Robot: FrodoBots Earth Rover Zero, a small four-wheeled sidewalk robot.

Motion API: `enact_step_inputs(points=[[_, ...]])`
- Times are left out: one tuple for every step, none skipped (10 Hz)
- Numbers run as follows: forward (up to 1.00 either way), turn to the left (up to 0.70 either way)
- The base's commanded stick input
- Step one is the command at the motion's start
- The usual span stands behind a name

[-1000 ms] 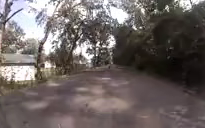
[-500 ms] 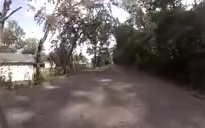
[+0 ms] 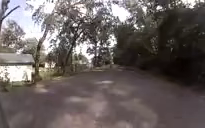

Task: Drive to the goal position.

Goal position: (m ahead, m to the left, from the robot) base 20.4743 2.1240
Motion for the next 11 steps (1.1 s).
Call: enact_step_inputs(points=[[0.70,0.00],[0.70,0.00],[0.70,0.00],[0.70,0.00],[0.70,0.00],[0.70,0.00],[0.70,0.00],[0.70,0.00],[0.70,0.00],[0.70,0.00],[0.70,0.00]])
